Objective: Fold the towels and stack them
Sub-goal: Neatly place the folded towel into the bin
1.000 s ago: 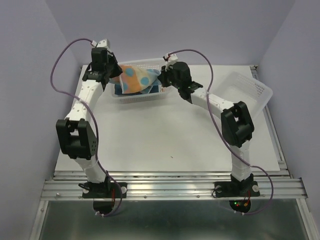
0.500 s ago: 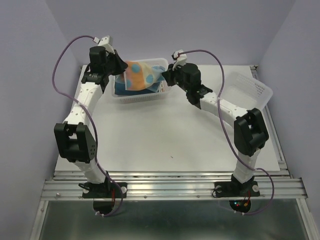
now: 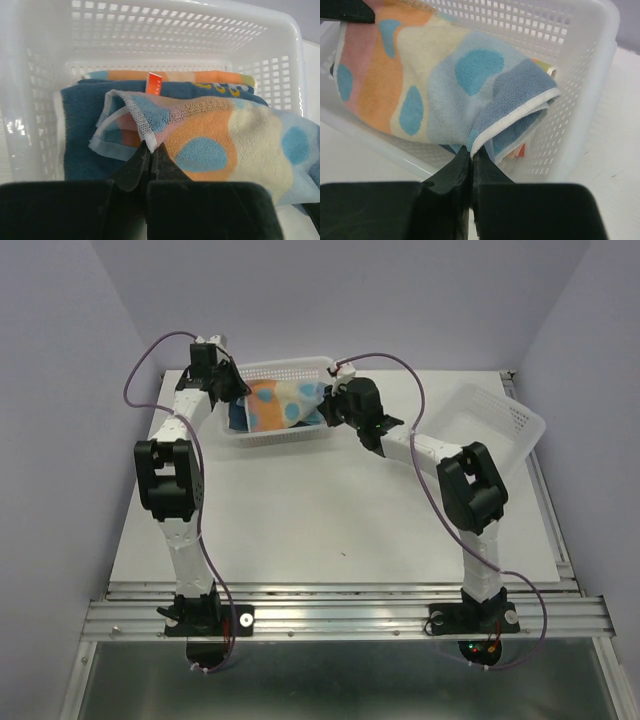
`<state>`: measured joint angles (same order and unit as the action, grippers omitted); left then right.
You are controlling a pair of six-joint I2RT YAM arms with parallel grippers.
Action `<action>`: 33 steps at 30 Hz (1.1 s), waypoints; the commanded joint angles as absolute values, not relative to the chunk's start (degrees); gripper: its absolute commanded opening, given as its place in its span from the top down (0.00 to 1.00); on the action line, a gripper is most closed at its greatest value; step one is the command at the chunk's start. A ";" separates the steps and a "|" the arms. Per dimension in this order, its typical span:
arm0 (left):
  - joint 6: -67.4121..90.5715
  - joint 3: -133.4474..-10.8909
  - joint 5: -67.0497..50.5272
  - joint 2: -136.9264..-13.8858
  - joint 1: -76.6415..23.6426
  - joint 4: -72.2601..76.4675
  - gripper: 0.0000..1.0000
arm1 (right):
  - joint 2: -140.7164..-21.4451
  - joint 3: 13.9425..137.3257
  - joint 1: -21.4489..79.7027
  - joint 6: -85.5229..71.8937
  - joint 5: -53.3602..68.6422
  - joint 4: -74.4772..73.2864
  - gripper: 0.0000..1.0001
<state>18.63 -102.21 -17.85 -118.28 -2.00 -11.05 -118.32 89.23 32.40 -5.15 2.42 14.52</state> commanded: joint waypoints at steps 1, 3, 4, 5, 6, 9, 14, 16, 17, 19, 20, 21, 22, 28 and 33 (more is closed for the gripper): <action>19.07 -106.44 -18.98 -117.59 1.66 -11.34 1.00 | -118.74 95.36 32.70 -4.48 4.22 16.17 0.99; 19.60 -106.96 -19.68 -118.03 2.37 -11.60 1.00 | -119.18 95.80 32.70 -4.75 4.74 15.91 0.99; 19.69 -107.22 -20.30 -118.12 2.90 -11.78 1.00 | -119.44 95.97 32.70 -5.01 5.36 16.00 0.99; 19.69 -107.31 -20.48 -118.12 2.90 -11.78 1.00 | -119.62 96.06 32.70 -5.01 5.71 16.00 0.99; 19.51 -107.40 -20.30 -118.12 2.90 -11.69 1.00 | -119.79 96.15 32.78 -5.01 6.23 16.08 0.99; 19.42 -108.01 -20.39 -118.30 2.90 -11.69 1.00 | -120.67 96.85 32.70 -5.01 6.33 15.83 0.99; 18.55 -111.00 -19.86 -120.84 2.99 -13.70 1.00 | -124.44 100.45 32.70 -5.18 6.59 13.54 0.94; 18.28 -113.01 -20.30 -122.86 2.90 -15.02 0.95 | -125.77 101.51 32.70 -5.88 6.42 13.19 0.91; 18.28 -113.72 -20.22 -123.48 2.99 -15.55 0.91 | -126.38 102.04 32.70 -6.06 6.42 12.92 0.91; 18.11 -115.56 -20.30 -124.54 2.99 -16.52 0.78 | -128.05 103.44 32.70 -6.24 6.86 11.78 0.86; 18.11 -116.01 -20.56 -124.89 2.99 -17.31 0.77 | -128.49 103.80 32.70 -6.41 6.86 11.08 0.82; 18.11 -116.19 -20.83 -124.81 2.81 -17.31 0.75 | -128.76 104.41 32.78 -6.50 6.59 10.73 0.77; 18.11 -116.28 -21.70 -124.63 2.90 -17.05 0.66 | -128.85 104.50 32.70 -6.59 5.63 10.37 0.67; 17.75 -113.83 -20.48 -120.33 2.55 -16.79 0.45 | -125.17 103.63 32.78 -6.24 5.45 9.93 0.42; 17.58 -109.26 -18.20 -114.70 2.02 -16.08 0.41 | -120.95 102.40 32.70 -6.85 6.24 8.79 0.11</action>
<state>18.50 -111.02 -19.81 -123.22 2.57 -17.52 -128.14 100.42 32.69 -6.39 6.00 7.77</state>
